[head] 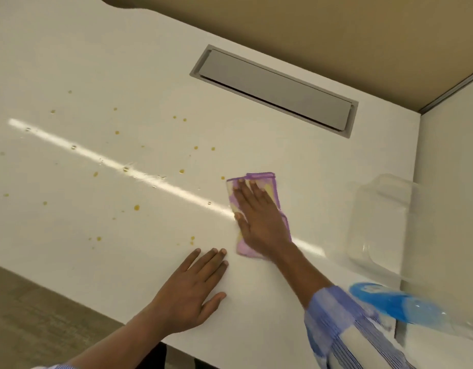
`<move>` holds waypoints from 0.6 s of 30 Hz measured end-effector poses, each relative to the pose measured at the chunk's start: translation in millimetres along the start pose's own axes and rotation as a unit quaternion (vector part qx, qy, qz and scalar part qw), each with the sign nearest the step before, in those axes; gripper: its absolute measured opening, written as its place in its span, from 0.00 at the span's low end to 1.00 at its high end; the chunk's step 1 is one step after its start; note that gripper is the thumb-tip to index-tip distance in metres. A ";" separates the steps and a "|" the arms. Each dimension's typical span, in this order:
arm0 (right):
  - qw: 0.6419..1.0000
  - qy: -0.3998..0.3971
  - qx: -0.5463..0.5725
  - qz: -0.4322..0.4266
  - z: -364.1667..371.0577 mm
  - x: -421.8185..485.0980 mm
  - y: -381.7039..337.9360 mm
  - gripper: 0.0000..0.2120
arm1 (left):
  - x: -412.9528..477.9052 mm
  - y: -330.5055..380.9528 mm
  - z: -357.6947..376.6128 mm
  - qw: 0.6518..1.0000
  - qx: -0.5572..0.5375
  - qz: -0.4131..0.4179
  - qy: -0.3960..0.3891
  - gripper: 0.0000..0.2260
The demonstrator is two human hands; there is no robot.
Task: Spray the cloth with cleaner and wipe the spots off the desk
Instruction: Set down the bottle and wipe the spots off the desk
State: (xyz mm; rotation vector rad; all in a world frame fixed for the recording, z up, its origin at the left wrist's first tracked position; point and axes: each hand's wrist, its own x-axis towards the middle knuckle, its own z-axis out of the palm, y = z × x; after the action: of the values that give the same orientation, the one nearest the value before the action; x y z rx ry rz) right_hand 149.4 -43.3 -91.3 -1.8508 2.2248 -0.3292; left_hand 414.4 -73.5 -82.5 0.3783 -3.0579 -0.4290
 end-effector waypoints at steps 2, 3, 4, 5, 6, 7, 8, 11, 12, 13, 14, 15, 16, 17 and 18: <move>0.999 0.011 -0.016 -0.030 -10.4 5.7 29.3 0.28 | -0.6 0.7 -0.6 1.000 0.004 -0.003 -0.012 0.26; 0.999 0.029 -0.025 0.011 -14.4 14.3 45.1 0.28 | -0.2 1.1 -1.0 1.000 0.006 -0.005 -0.018 0.26; 0.995 0.047 -0.030 0.078 -18.8 24.9 58.0 0.28 | 0.2 1.5 -1.9 1.000 0.008 -0.007 -0.025 0.27; 0.986 0.061 -0.037 0.150 -21.8 34.9 64.8 0.29 | 0.4 2.3 -2.8 0.999 0.010 -0.010 -0.031 0.27; 0.973 0.071 -0.044 0.214 -21.8 43.5 64.9 0.30 | 0.5 3.1 -3.4 0.999 0.013 -0.013 -0.036 0.27; 0.960 0.082 -0.048 0.265 -19.3 50.6 58.0 0.30 | 0.3 3.9 -3.8 0.999 0.016 -0.016 -0.040 0.28; 0.947 0.093 -0.045 0.303 -15.6 55.8 45.3 0.30 | -0.7 4.9 -3.9 0.999 0.018 -0.018 -0.044 0.28; 0.945 0.115 -0.034 0.305 -1.5 54.3 -7.1 0.29 | -9.8 6.7 -1.9 0.999 0.011 -0.031 -0.040 0.29; 0.958 0.107 -0.027 0.264 5.7 46.5 -26.6 0.29 | -15.3 6.7 -1.6 0.999 0.006 -0.041 -0.035 0.29; 0.973 0.092 -0.022 0.211 13.1 35.9 -45.8 0.29 | -22.3 6.0 -1.1 0.998 0.002 -0.054 -0.029 0.29; 0.986 0.069 -0.017 0.151 19.9 24.2 -63.4 0.29 | -30.6 4.9 -0.7 0.997 -0.001 -0.069 -0.022 0.29; 0.995 0.042 -0.010 0.087 25.5 11.4 -78.2 0.29 | -40.5 3.6 -0.2 0.996 -0.003 -0.086 -0.016 0.29; 1.000 0.014 -0.002 0.022 30.0 -1.9 -88.5 0.29 | -51.6 2.2 0.3 0.995 -0.004 -0.101 -0.012 0.30; 0.999 -0.011 0.004 -0.043 32.6 -13.9 -92.5 0.28 | -63.7 0.5 0.8 0.993 -0.006 -0.116 -0.010 0.30; 0.993 -0.031 0.004 -0.110 31.8 -22.0 -89.5 0.28 | -75.6 -1.8 1.0 0.991 -0.007 -0.130 -0.008 0.31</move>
State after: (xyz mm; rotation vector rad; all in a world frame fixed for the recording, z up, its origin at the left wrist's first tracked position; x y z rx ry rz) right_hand 246.8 -38.5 -92.6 -2.0760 1.9805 -0.3137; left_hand 488.0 -56.5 -83.7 0.7809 -3.0275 -0.4641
